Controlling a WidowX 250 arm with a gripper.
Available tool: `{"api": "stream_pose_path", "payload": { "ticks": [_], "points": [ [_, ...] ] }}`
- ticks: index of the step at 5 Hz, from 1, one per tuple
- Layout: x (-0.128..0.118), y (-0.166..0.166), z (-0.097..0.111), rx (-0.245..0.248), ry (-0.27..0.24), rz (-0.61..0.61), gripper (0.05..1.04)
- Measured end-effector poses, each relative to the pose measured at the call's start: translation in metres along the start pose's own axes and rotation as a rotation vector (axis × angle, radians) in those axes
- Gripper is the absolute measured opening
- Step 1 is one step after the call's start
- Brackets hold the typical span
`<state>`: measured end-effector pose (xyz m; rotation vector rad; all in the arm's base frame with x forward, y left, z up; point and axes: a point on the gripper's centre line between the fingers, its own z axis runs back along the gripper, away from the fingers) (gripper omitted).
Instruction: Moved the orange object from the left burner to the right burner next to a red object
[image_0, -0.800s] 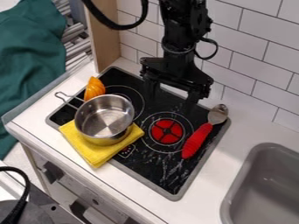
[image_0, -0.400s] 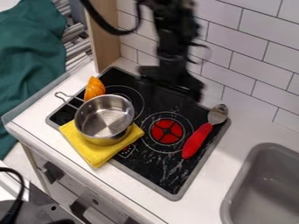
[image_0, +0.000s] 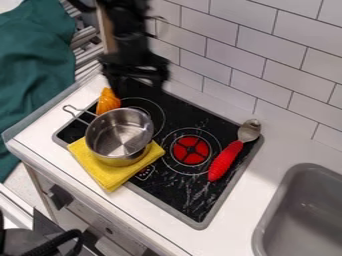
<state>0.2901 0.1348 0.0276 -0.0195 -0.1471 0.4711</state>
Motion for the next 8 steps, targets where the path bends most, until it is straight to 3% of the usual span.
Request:
{"api": "stream_pose_path", "payload": {
  "ticks": [2, 4, 5, 6, 7, 8],
  "points": [
    [0.009, 0.04, -0.016, 0.013, 0.034, 0.086, 1.005],
    [0.012, 0.039, -0.047, 0.01, 0.088, 0.096, 1.005],
    [0.015, 0.036, -0.061, 0.005, 0.109, 0.096, 0.949],
    [0.017, 0.033, -0.062, 0.0, 0.103, 0.093, 0.654],
    [0.017, 0.022, -0.057, 0.011, 0.097, 0.068, 0.572],
    [0.029, -0.005, -0.026, 0.018, 0.005, -0.002, 0.571]
  ]
}}
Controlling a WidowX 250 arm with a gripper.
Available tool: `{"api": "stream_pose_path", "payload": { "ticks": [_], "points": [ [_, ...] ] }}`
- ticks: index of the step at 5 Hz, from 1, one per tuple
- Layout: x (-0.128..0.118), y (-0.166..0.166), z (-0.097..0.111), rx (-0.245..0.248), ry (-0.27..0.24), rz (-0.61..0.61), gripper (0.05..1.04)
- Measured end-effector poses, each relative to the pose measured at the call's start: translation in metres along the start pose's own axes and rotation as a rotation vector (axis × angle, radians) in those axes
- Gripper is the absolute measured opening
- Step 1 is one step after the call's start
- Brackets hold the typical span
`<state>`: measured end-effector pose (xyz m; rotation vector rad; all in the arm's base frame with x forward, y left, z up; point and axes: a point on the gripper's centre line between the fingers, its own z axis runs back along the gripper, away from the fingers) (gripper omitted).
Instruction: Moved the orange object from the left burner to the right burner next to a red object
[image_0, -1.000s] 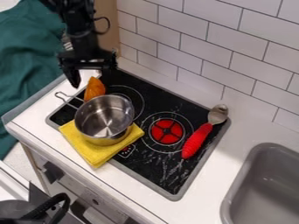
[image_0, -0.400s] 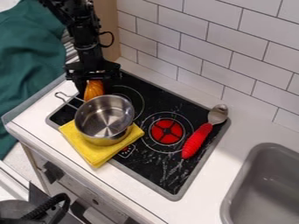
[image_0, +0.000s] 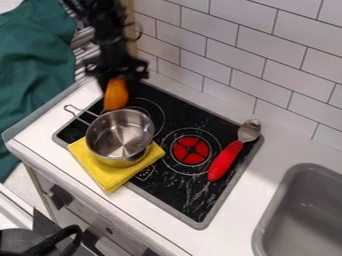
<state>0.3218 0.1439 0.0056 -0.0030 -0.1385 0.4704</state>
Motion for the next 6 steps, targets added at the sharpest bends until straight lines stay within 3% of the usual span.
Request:
{"api": "stream_pose_path", "payload": {
  "ticks": [1, 2, 3, 4, 6],
  "points": [
    [0.003, -0.049, 0.02, 0.019, -0.089, -0.112, 0.571],
    [-0.012, -0.103, 0.024, 0.036, -0.096, -0.228, 0.571],
    [-0.033, -0.141, 0.022, 0.032, -0.073, -0.274, 0.571],
    [-0.048, -0.155, -0.001, 0.02, 0.015, -0.262, 0.571],
    [-0.047, -0.147, -0.02, 0.011, 0.073, -0.226, 0.571]
  ]
}}
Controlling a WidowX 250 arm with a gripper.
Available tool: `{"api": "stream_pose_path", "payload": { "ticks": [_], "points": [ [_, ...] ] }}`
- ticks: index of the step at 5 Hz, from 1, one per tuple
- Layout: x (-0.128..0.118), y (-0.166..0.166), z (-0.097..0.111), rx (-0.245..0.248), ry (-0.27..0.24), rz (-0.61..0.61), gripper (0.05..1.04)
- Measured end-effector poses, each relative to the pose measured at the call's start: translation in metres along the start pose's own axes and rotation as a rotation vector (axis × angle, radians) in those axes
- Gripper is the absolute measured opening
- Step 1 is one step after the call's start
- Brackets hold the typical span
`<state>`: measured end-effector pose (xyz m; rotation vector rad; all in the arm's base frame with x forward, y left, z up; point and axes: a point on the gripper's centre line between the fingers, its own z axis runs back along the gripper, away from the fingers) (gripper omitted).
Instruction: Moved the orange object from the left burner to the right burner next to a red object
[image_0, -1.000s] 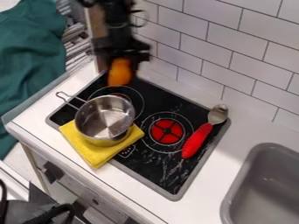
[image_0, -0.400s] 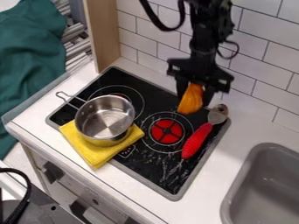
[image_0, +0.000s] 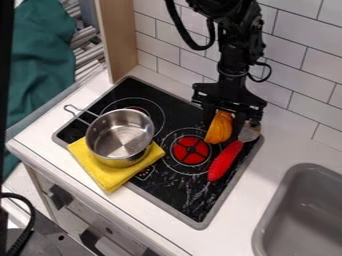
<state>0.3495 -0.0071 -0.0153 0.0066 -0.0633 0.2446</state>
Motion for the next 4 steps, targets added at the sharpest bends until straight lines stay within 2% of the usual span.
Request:
{"api": "stream_pose_path", "payload": {
  "ticks": [1, 2, 3, 4],
  "points": [
    [0.0033, 0.0045, -0.0082, -0.001, 0.02, 0.006, 0.638],
    [0.0043, 0.0018, -0.013, -0.01, 0.044, -0.001, 0.939],
    [0.0051, -0.0002, -0.0127, -0.019, 0.04, -0.012, 1.012],
    [0.0031, 0.0007, -0.014, -0.012, 0.043, -0.014, 1.007]
  ]
}}
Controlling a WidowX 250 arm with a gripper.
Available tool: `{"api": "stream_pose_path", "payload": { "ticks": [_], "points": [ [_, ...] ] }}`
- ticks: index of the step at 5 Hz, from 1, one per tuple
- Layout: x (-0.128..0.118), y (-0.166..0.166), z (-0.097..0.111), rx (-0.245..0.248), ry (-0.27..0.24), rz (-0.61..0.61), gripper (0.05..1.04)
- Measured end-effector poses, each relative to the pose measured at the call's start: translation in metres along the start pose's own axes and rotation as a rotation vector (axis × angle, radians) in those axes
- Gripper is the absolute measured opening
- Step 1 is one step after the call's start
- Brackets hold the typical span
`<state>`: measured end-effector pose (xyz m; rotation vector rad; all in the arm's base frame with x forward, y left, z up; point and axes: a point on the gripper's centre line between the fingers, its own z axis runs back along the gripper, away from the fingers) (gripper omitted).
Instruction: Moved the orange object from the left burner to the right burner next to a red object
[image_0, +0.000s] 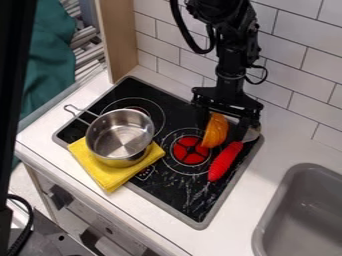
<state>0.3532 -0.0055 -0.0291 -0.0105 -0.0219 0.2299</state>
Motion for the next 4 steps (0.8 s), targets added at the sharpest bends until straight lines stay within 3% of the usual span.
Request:
{"api": "stream_pose_path", "payload": {
  "ticks": [3, 4],
  "points": [
    [-0.005, -0.009, 0.052, 0.035, -0.125, -0.027, 1.005],
    [-0.007, -0.009, 0.062, 0.042, -0.147, -0.026, 1.005]
  ]
}}
